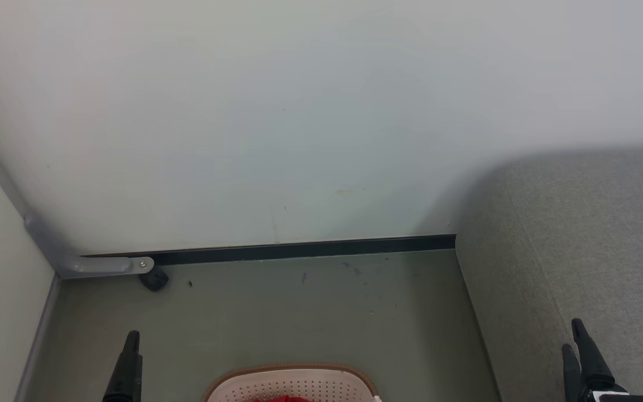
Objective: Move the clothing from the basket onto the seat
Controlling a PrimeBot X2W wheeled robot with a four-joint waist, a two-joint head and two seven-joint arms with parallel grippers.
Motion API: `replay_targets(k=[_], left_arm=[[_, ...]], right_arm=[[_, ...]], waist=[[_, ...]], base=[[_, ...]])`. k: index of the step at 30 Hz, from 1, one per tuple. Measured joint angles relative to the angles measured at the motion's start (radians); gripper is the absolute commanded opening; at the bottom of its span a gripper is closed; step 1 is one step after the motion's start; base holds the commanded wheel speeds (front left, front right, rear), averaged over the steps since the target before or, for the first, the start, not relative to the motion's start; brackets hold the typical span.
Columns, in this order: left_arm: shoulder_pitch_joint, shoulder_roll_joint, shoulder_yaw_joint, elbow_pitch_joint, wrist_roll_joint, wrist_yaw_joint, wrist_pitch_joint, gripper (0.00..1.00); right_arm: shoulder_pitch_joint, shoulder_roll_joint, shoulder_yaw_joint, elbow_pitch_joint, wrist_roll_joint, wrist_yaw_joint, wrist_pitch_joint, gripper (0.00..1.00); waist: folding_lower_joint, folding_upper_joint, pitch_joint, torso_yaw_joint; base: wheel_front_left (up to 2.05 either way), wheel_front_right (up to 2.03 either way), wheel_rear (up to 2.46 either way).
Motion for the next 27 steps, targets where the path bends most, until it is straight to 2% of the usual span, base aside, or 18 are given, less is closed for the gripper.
replay_targets(k=[6,16,27], left_arm=[[0.0,0.02,-0.024,-0.019,0.059,0.0,-0.023,1.0],[-0.001,0.059,-0.07,-0.054,0.235,0.019,-0.073,1.0],[-0.007,0.104,-0.13,-0.086,0.446,0.062,-0.113,1.0]], right_arm=[[-0.006,-0.025,0.042,-0.02,-0.066,0.0,-0.022,1.0],[-0.035,-0.077,0.137,-0.048,-0.246,-0.001,-0.072,1.0],[-0.073,-0.137,0.237,-0.06,-0.465,-0.044,-0.116,1.0]], waist=[[0.0,0.0,0.001,0.0],[0.0,0.0001,0.002,0.001],[0.0001,0.0001,0.003,0.001]], base=[[0.0,0.0,0.0],[0.0,0.0,0.0],[0.0,0.0,0.0]])
